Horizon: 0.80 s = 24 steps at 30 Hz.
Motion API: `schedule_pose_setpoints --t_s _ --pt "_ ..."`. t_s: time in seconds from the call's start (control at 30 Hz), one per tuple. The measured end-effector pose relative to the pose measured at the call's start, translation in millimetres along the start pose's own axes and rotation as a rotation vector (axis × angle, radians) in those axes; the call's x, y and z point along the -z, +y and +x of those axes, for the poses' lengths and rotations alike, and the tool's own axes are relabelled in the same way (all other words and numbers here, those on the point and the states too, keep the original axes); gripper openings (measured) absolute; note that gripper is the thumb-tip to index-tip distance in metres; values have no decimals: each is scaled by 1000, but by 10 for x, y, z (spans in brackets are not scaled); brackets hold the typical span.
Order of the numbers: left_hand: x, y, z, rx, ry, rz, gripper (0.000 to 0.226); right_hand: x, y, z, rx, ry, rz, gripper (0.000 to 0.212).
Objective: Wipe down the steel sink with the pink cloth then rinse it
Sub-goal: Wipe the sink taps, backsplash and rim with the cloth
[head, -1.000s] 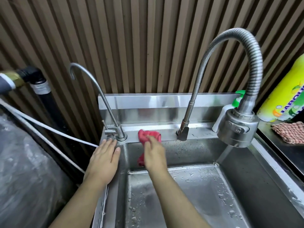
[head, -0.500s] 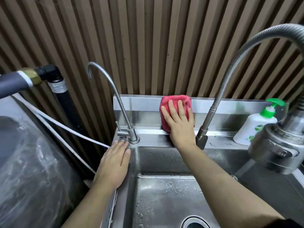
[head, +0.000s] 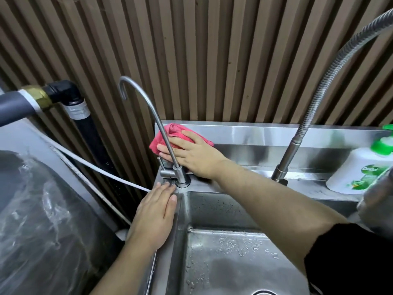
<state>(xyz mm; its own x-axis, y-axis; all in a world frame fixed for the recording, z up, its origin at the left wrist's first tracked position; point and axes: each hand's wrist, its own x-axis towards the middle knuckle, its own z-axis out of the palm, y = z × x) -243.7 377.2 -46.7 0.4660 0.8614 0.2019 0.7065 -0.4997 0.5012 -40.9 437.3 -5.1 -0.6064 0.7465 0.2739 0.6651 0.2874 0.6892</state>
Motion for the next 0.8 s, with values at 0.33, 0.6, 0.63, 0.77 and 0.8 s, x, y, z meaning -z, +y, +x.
schedule_pose_setpoints --t_s 0.33,0.6,0.63,0.77,0.8 --pt "8 15 -6 -2 15 -31 79 13 165 -429 198 -188 -63 53" --pt "-4 16 11 -19 14 4 81 -30 16 63 315 -222 -73 39" --pt "-7 16 8 -20 18 8 80 -3 27 52 292 -201 -66 41" --pt "-8 10 2 -6 15 4 81 24 -29 46 105 -71 -102 53" --pt "-10 9 3 -8 15 4 81 25 -41 28 -13 -25 -60 54"
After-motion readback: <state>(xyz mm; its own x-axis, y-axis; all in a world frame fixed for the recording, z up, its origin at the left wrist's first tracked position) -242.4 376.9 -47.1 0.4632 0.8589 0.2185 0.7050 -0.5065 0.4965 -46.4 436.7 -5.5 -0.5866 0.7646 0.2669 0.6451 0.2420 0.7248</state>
